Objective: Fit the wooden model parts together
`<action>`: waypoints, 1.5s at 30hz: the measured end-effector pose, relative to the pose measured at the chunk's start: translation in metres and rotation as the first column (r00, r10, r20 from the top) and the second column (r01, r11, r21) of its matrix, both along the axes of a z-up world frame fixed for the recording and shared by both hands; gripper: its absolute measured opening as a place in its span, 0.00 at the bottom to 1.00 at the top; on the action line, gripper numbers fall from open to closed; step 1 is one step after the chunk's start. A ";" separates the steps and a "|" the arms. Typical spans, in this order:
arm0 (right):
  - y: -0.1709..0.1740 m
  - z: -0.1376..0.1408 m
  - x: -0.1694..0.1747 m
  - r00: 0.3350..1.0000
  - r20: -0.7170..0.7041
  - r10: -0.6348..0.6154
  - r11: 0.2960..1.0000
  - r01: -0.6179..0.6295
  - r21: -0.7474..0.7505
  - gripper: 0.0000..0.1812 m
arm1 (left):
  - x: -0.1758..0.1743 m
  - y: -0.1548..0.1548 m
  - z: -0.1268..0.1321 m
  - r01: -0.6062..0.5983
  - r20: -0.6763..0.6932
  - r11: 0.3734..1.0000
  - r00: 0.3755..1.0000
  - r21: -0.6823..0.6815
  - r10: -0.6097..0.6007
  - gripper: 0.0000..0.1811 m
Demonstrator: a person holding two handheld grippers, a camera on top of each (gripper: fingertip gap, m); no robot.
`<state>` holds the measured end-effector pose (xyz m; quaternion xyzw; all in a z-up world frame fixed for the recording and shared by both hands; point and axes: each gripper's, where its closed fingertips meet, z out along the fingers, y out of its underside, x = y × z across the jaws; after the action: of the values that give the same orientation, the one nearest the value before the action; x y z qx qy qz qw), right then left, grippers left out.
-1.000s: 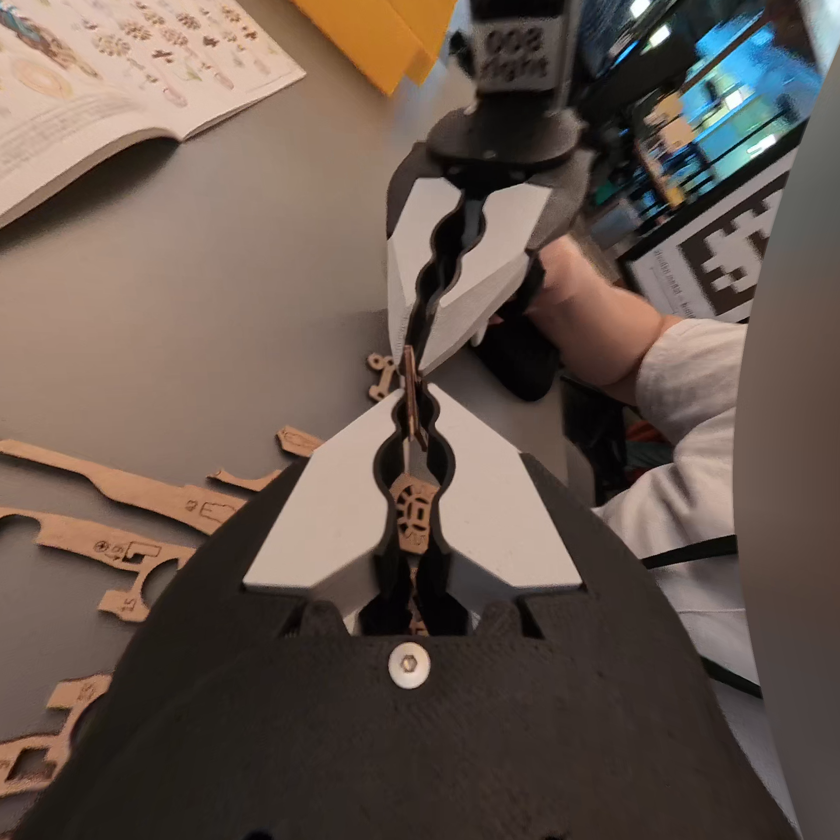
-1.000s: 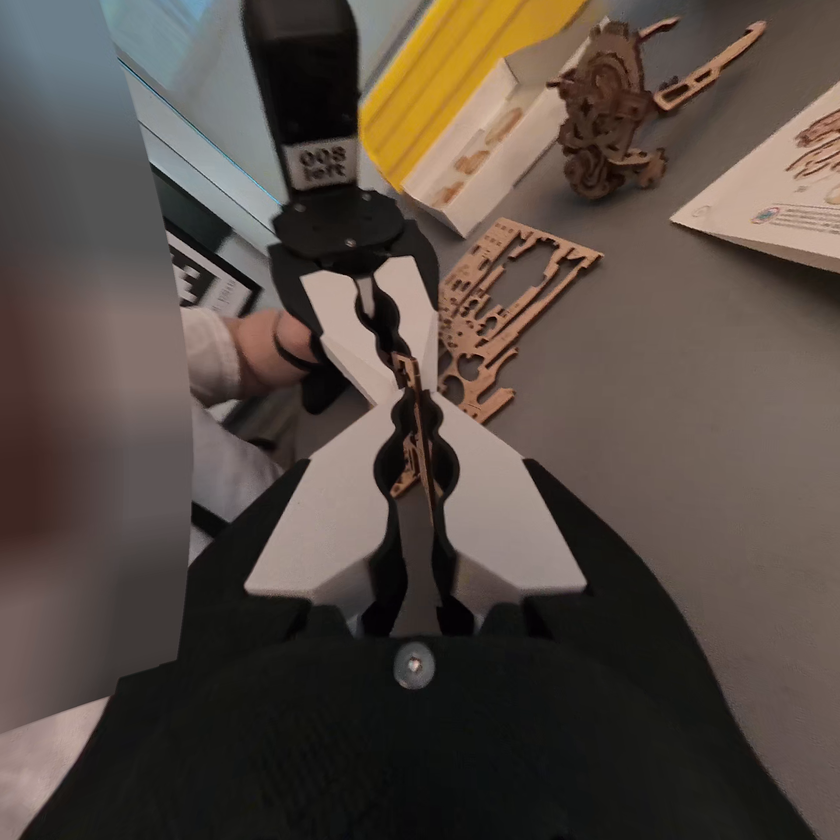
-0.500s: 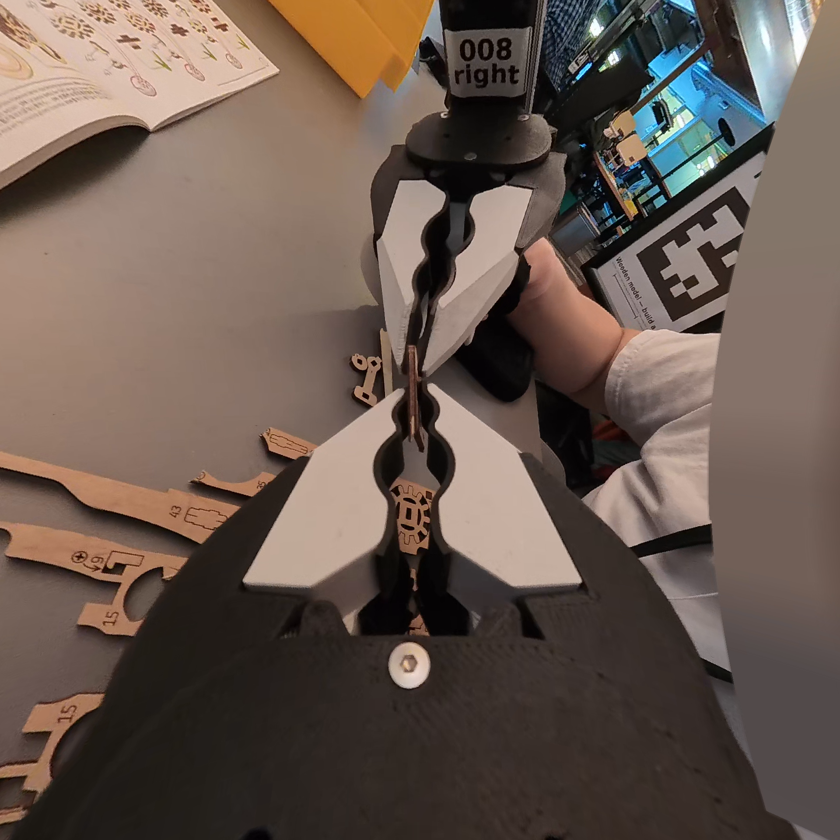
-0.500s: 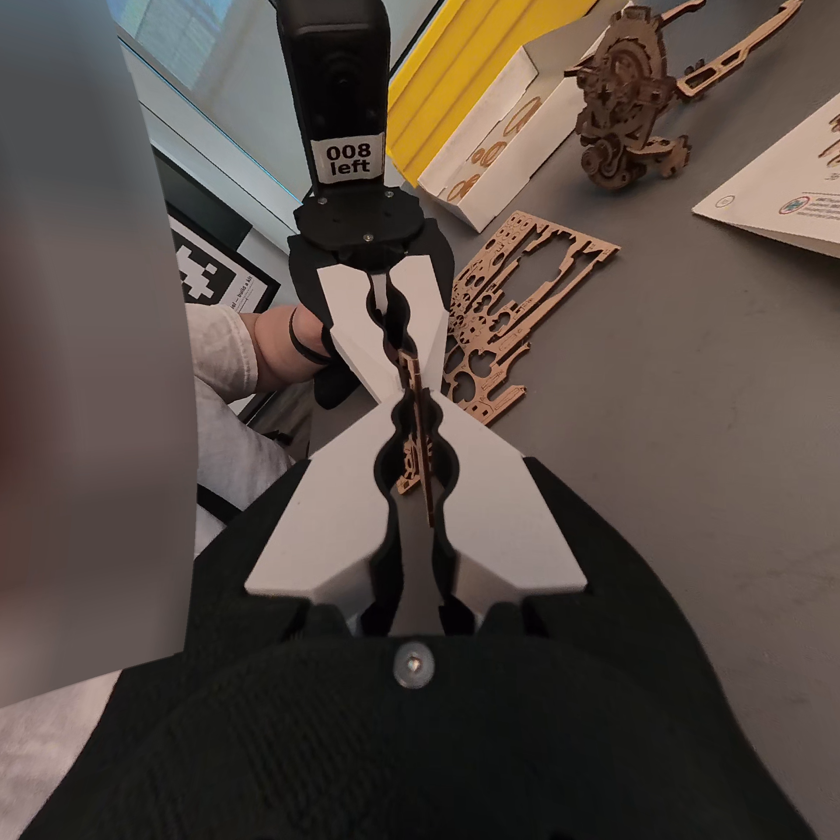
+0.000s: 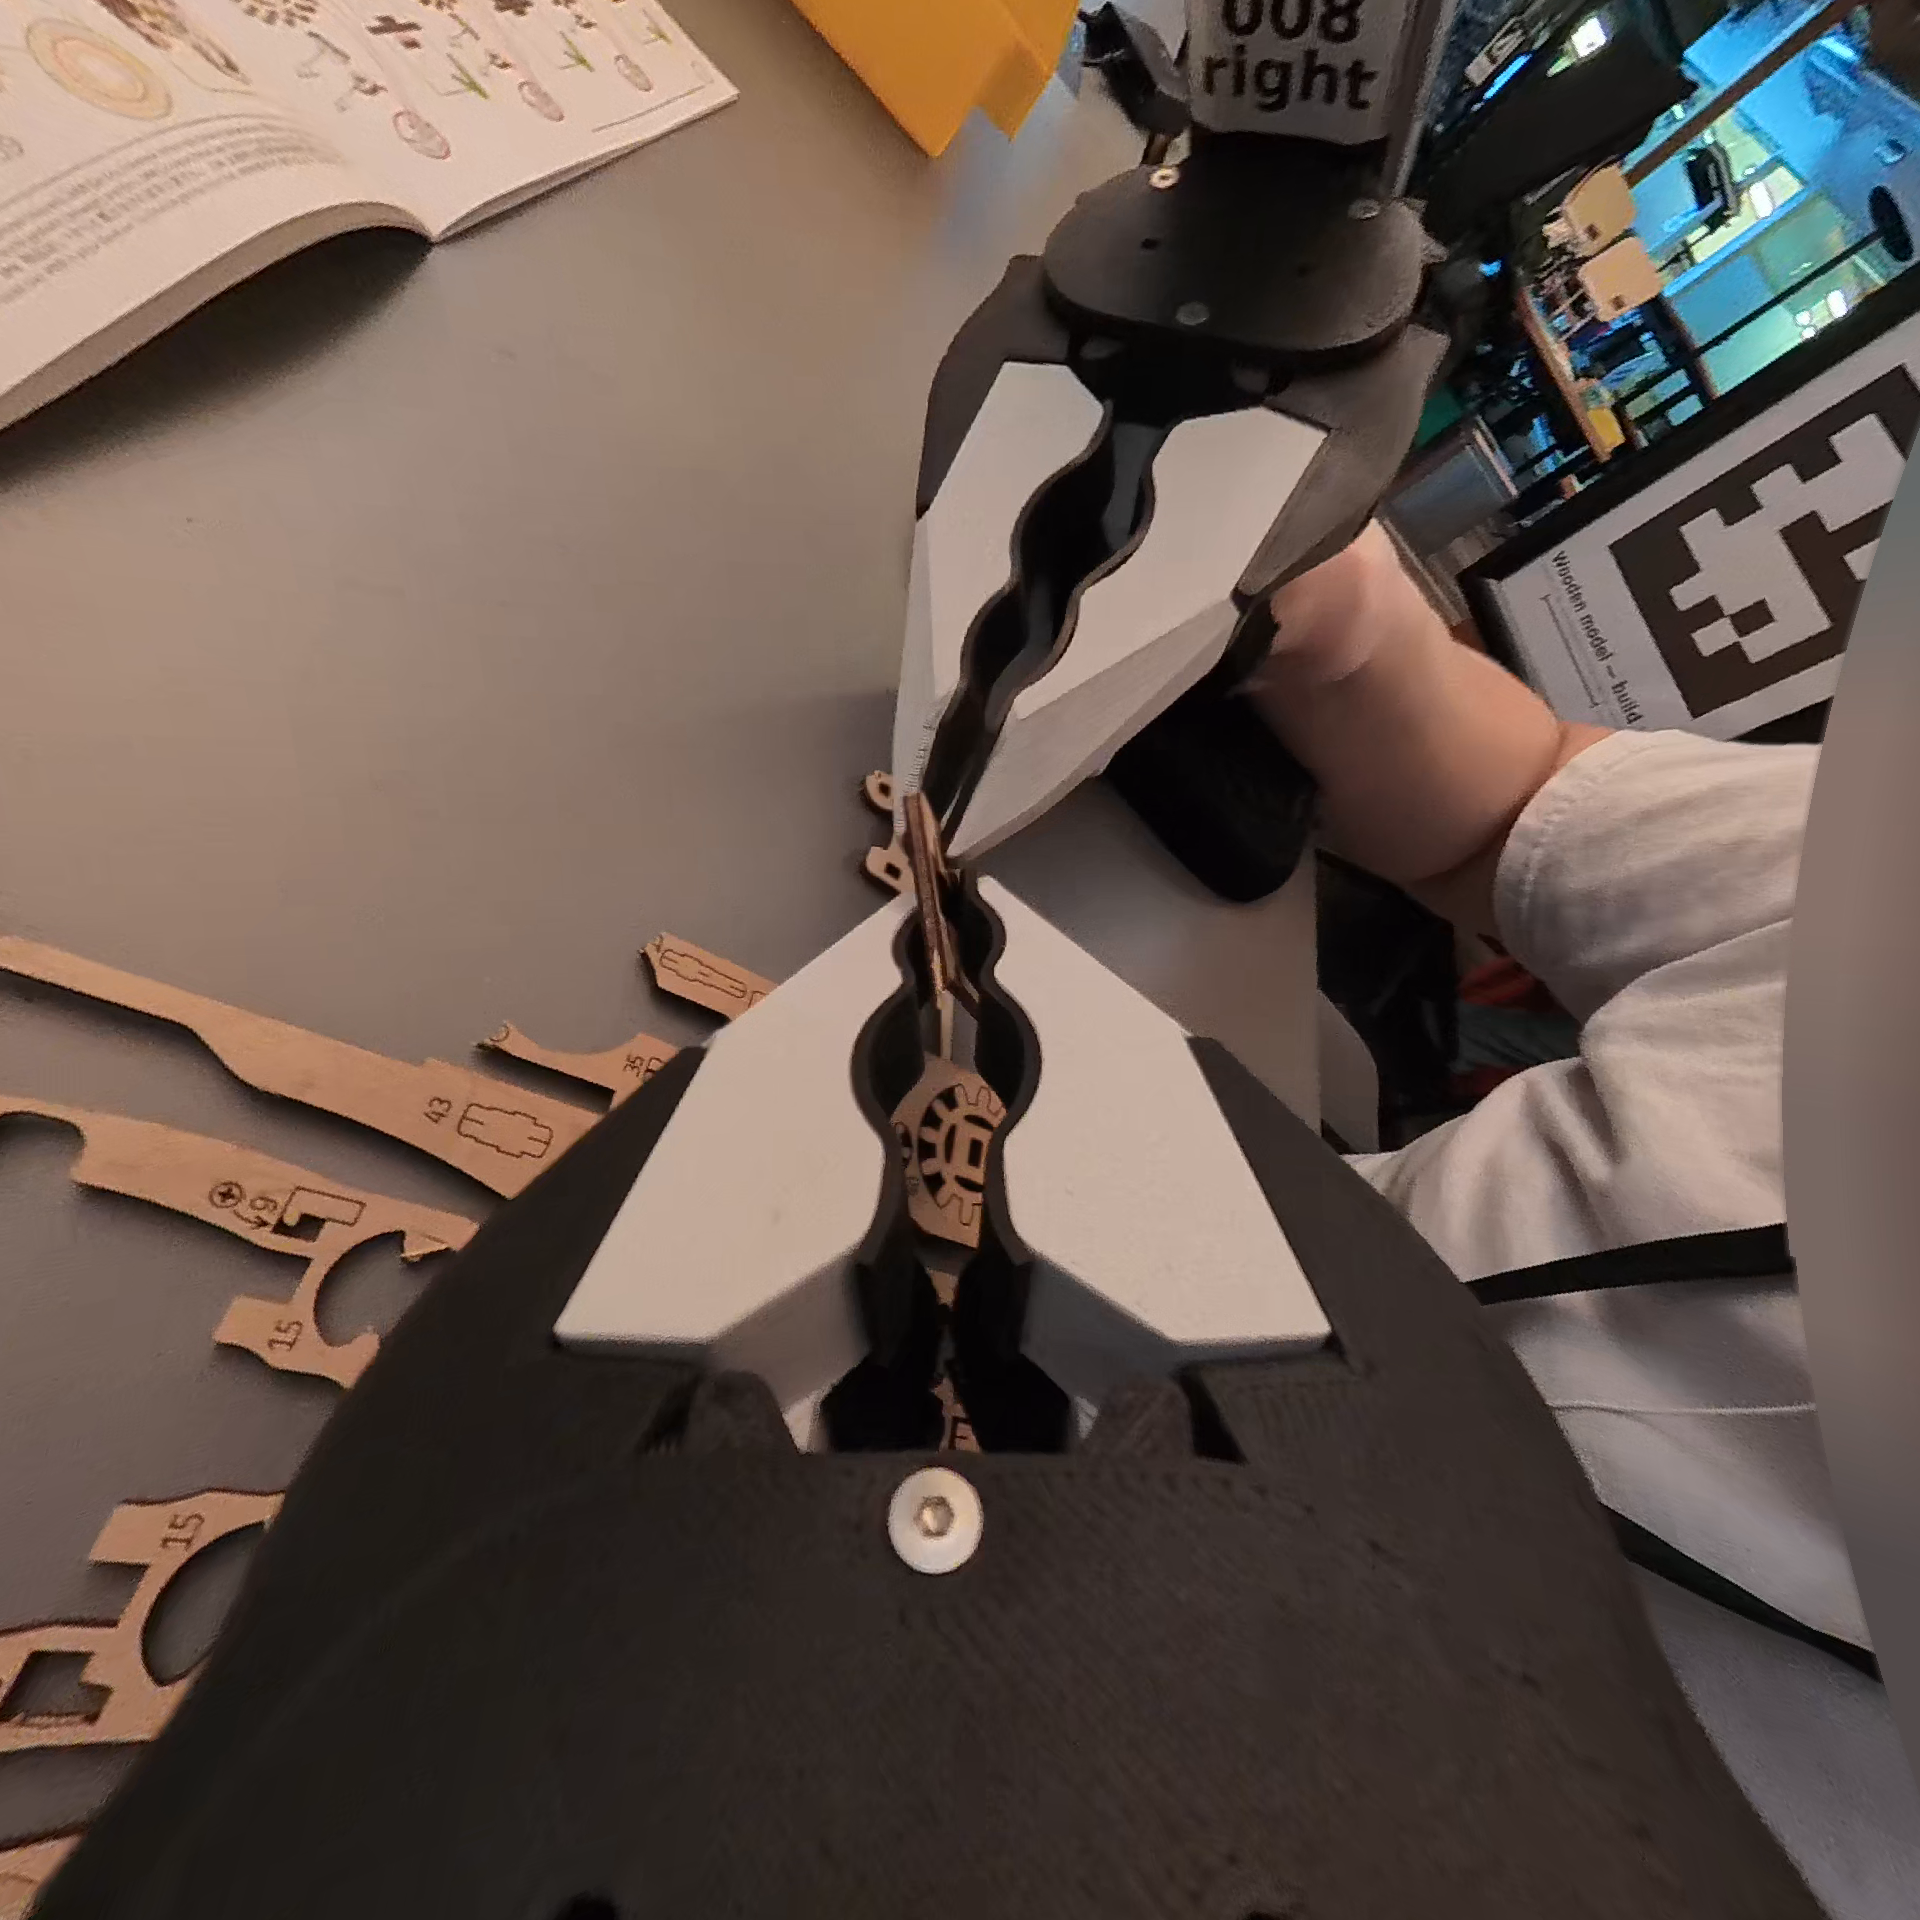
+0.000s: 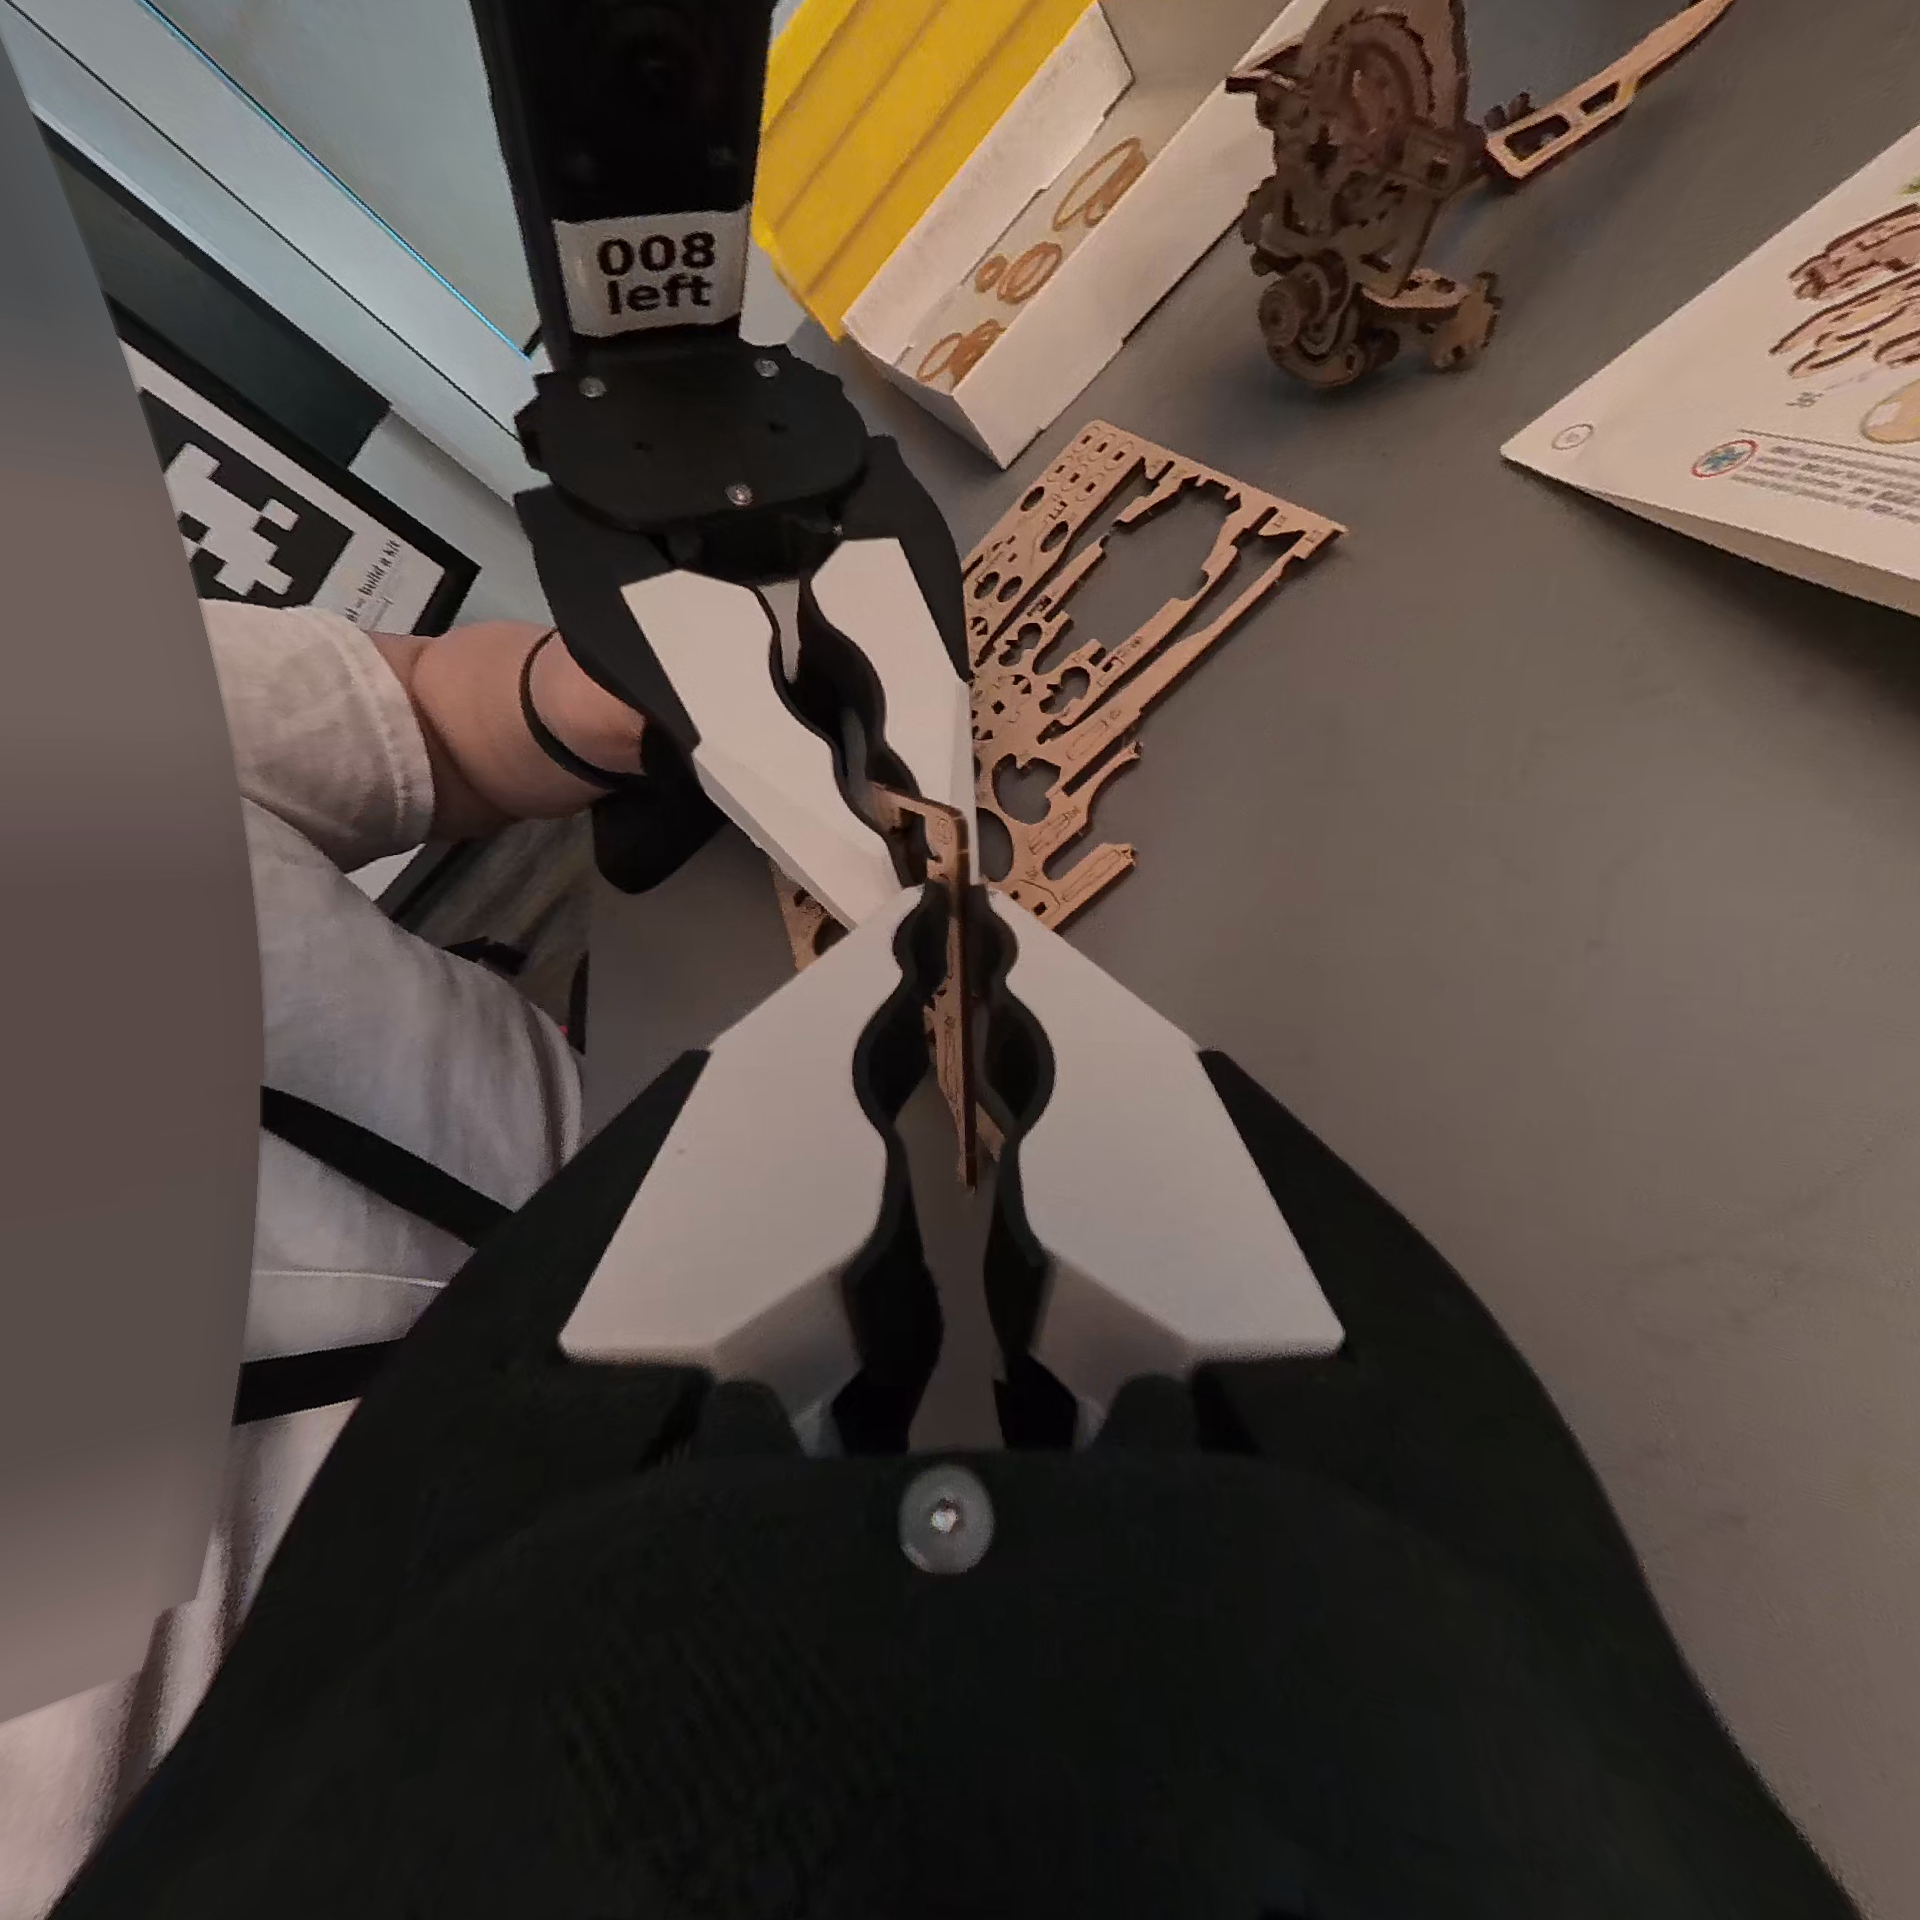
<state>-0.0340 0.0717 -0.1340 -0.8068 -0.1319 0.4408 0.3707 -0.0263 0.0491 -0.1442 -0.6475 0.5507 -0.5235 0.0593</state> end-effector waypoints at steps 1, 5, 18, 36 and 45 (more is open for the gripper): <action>0.001 -0.001 0.000 1.000 0.007 -0.006 1.000 0.006 -0.004 0.01 | 0.000 0.001 -0.002 -0.003 -0.005 1.000 1.000 0.006 0.003 0.00; 0.003 -0.004 0.002 0.999 0.019 -0.029 0.999 0.029 -0.013 0.01 | 0.002 0.003 -0.003 -0.025 -0.016 1.000 1.000 -0.005 0.025 0.00; 0.002 0.009 0.004 0.990 -0.142 -0.007 0.999 0.003 -0.032 0.00 | 0.002 0.002 0.008 0.010 0.031 0.988 0.999 -0.154 -0.005 0.00; -0.001 0.019 0.002 0.986 -0.163 0.018 1.000 -0.016 0.016 0.00 | 0.001 0.000 0.018 0.069 0.081 0.969 0.995 -0.237 -0.051 0.00; -0.004 0.025 0.000 0.968 -0.250 0.031 0.999 -0.038 -0.024 0.00 | 0.000 -0.005 0.025 0.097 0.102 0.968 0.992 -0.232 -0.075 0.00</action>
<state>-0.0337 0.0677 -0.1087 -0.7479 -0.0918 0.5469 0.3650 -0.0267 0.0445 -0.1190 -0.6005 0.5087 -0.6168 -0.0159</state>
